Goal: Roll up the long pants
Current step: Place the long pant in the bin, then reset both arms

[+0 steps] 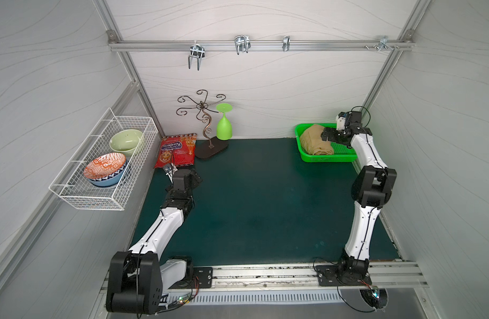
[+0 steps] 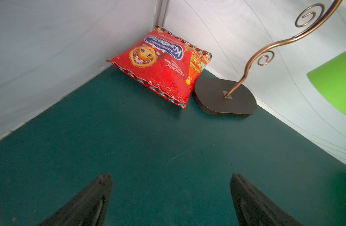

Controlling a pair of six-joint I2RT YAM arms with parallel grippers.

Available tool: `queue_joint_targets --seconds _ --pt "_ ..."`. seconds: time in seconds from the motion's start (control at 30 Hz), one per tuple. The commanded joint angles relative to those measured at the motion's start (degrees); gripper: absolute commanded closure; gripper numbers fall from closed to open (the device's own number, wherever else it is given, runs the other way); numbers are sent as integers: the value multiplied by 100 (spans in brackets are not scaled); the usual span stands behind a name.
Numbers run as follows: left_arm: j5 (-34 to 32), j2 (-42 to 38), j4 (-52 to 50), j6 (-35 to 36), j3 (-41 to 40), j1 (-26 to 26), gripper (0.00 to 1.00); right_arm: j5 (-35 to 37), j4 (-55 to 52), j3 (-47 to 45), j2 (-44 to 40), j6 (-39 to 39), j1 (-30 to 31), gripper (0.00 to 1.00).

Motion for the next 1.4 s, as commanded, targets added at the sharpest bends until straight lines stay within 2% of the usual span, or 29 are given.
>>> queue_joint_targets --seconds 0.0,0.07,0.17,0.23,0.33,0.4,0.53,0.6,0.67,0.73,0.8,0.9,0.97,1.13,1.2,1.23,1.3,1.37 --pt "-776 -258 917 1058 -525 17 1 288 -161 -892 -1109 -160 -7 1" --pt "-744 -277 1485 1610 -890 18 1 470 351 -2218 -2027 -151 71 1" --pt "-512 -30 2430 2212 -1320 17 1 1117 1372 -4429 -3496 5 269 1" --pt "-251 381 3457 2401 -1696 24 1 1101 2160 -5853 -4315 119 355 1" --pt "518 986 5054 2491 -2178 60 1 1063 3821 -7697 -5099 63 537 1" --pt "1055 1160 5236 2410 -2167 125 2 812 4723 -8362 -5190 -78 524 1" --pt "1024 1965 6387 2322 -2375 183 1 271 5254 -8765 -4898 -247 421 1" --pt "1086 2287 6716 2328 -2370 202 1 180 5986 -9155 -4729 -359 426 1" --pt "1415 2467 6552 2465 -2163 202 1 202 6684 -9500 -4575 -391 416 1" --pt "1658 2338 5652 2574 -1786 202 2 219 6580 -9433 -4550 -411 410 1" --pt "1611 2282 4808 2548 -1400 204 2 237 6646 -9462 -4555 -469 423 1" --pt "1525 2334 4107 2522 -990 209 1 500 7038 -9773 -4735 -521 522 1" --pt "1537 2401 4378 2532 -1074 229 1 507 7175 -9878 -4815 -369 407 1" --pt "1584 2366 4219 2523 -1026 229 1 201 7114 -9867 -4842 -347 341 1" --pt "1584 2364 4209 2522 -1018 229 1 -360 7081 -9778 -4736 74 297 1" --pt "1579 2369 4224 2522 -1023 229 2 -650 7303 -9778 -4602 45 375 1" --pt "1583 2360 4199 2523 -1010 229 2 49 7170 -9603 -4475 -322 772 1" --pt "1588 2361 4202 2519 -1014 229 1 120 7541 -9611 -4120 -224 791 1"
